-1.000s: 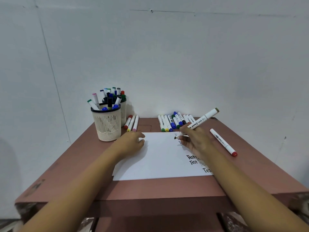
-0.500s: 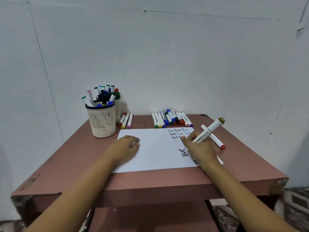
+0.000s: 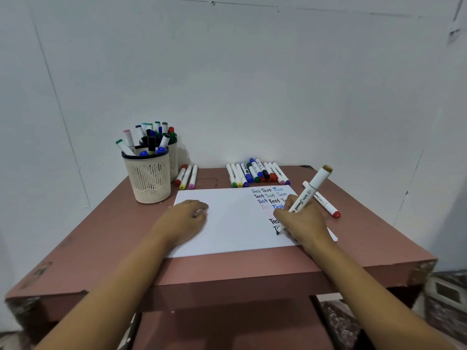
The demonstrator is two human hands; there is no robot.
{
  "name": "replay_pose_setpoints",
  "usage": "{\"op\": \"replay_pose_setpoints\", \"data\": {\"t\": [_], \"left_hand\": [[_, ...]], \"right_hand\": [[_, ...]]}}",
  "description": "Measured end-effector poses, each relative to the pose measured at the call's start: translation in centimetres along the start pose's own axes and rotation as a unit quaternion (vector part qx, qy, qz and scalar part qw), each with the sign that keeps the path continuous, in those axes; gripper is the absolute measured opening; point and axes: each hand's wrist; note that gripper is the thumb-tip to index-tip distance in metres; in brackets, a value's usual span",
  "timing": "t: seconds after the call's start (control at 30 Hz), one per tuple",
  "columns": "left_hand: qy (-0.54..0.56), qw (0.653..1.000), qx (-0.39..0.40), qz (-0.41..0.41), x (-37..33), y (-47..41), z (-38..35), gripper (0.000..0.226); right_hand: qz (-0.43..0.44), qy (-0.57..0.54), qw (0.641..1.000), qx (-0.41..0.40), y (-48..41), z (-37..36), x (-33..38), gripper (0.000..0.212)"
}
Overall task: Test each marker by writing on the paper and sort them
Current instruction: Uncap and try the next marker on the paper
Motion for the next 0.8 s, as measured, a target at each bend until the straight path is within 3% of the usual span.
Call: {"op": "replay_pose_setpoints", "data": {"t": [0.23, 0.63, 0.8], "left_hand": [[0.002, 1.0, 0.003, 0.002, 0.05, -0.02, -0.01, 0.034], [0.0, 1.0, -0.003, 0.002, -0.14, 0.07, 0.06, 0.033], [0.001, 1.0, -0.004, 0.002, -0.18, 0.08, 0.09, 0.034]], "right_hand": [[0.032, 0.018, 0.999, -0.033, 0.13, 0.07, -0.12, 0.036], [0.034, -0.001, 0.999, 0.004, 0.16, 0.1, 0.28, 0.041], [0.019, -0.025, 0.998, -0.061, -0.09, 0.32, 0.09, 0.039]]}}
Point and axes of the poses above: each hand's wrist, its own y-axis away from the middle knuckle, its own z-axis out of the back of the hand, x = y × z, and after that the axes turned 12 degrees about z, right-handed
